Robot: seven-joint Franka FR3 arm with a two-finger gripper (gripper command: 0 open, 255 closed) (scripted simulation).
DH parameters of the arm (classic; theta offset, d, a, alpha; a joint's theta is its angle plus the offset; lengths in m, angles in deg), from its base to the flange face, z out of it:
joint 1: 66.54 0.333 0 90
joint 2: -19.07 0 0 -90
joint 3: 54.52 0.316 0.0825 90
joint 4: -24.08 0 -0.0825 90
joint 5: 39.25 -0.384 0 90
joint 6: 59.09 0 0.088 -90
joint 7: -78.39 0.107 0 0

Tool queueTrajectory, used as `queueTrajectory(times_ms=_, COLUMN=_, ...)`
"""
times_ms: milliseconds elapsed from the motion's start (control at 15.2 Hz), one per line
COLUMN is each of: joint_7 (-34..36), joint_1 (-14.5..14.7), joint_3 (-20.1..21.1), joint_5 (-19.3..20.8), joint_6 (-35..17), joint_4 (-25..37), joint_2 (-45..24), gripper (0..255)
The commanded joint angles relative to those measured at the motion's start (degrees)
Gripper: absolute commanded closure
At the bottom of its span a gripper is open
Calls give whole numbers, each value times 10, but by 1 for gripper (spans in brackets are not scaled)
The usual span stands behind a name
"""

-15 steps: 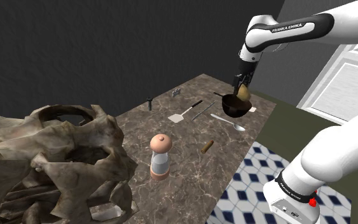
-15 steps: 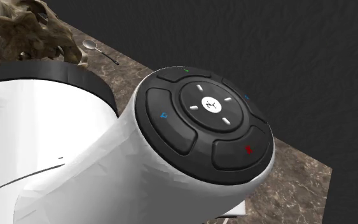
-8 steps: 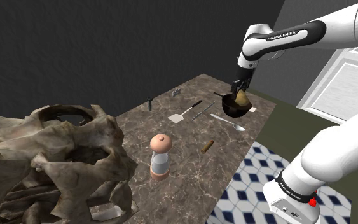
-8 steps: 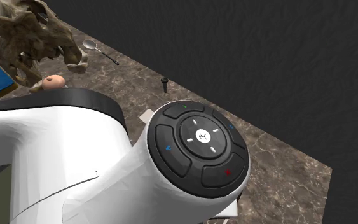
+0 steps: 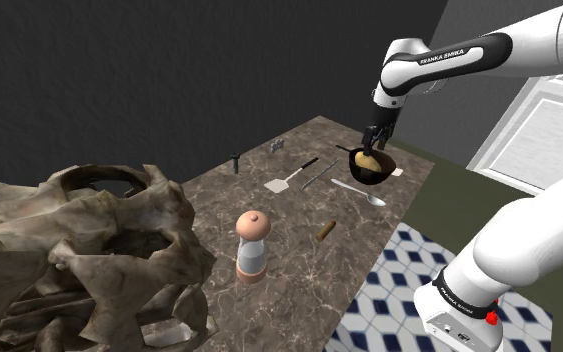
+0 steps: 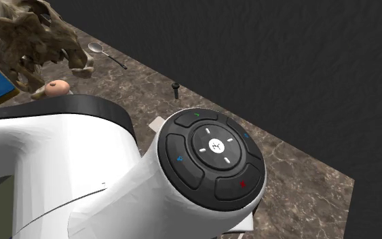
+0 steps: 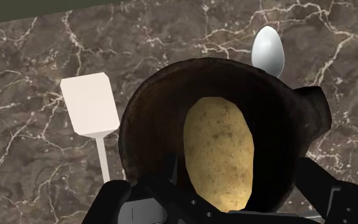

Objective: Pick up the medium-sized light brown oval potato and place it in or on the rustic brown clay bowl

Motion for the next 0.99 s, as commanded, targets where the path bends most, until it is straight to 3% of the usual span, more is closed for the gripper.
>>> queueTrajectory(times_ms=0, joint_7=0, joint_1=0, joint_3=0, joint_5=0, joint_6=0, joint_4=0, joint_2=0, gripper=0)
queueTrajectory(times_ms=132, joint_7=0, joint_1=0, joint_3=0, joint_5=0, joint_6=0, joint_4=0, joint_2=0, gripper=0)
queueTrajectory(times_ms=396, joint_7=1, joint_1=1, joint_3=3, joint_5=0, joint_6=75, joint_4=64, joint_2=11, gripper=0)
queueTrajectory(times_ms=924, joint_7=1, joint_1=1, joint_3=3, joint_5=0, joint_6=75, joint_4=64, joint_2=11, gripper=0)
